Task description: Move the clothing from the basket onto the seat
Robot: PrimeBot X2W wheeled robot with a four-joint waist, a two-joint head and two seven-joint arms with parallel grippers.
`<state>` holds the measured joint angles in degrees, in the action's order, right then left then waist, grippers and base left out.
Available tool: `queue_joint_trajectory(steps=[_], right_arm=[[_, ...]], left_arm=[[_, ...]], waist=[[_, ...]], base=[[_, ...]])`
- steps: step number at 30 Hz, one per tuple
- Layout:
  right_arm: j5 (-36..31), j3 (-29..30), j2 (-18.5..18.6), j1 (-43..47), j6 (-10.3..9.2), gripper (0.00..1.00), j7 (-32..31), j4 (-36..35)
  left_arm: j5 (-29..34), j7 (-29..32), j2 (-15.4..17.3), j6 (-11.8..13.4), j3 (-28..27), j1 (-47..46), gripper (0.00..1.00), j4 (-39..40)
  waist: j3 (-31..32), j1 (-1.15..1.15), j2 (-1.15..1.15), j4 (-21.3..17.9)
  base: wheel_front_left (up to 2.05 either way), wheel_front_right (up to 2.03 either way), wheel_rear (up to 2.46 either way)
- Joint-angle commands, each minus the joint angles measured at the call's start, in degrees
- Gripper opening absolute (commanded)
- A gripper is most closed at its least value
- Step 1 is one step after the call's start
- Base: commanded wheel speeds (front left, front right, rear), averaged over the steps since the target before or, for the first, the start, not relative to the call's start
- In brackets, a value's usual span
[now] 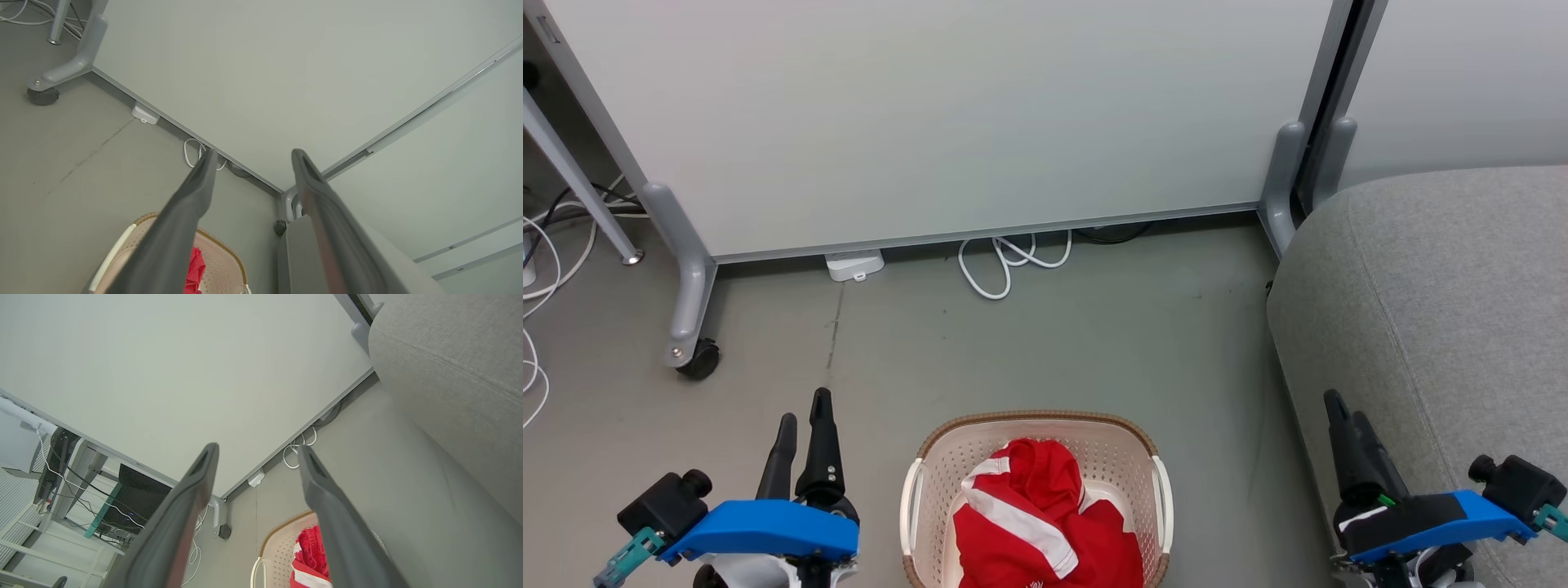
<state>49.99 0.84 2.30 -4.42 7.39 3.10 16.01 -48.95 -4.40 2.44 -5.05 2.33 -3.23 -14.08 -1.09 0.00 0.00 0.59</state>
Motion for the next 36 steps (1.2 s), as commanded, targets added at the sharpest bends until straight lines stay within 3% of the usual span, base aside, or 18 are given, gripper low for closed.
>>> queue_joint_trajectory(steps=[1,36], right_arm=[[-1.8,-0.2,0.5,-1.3,0.08,1.00,0.4,-0.8],[-24.1,0.7,0.6,0.5,0.12,1.00,2.1,-0.7]], left_arm=[[2.2,-0.6,0.6,-0.1,0.3,-1.3,1.00,0.7],[25.9,-6.0,1.5,-1.2,5.0,-1.9,1.00,-3.4]], waist=[[0.0,0.00,0.00,0.0],[0.6,0.00,0.00,0.7]], base=[[0.00,0.00,0.00],[0.00,0.00,0.00]])
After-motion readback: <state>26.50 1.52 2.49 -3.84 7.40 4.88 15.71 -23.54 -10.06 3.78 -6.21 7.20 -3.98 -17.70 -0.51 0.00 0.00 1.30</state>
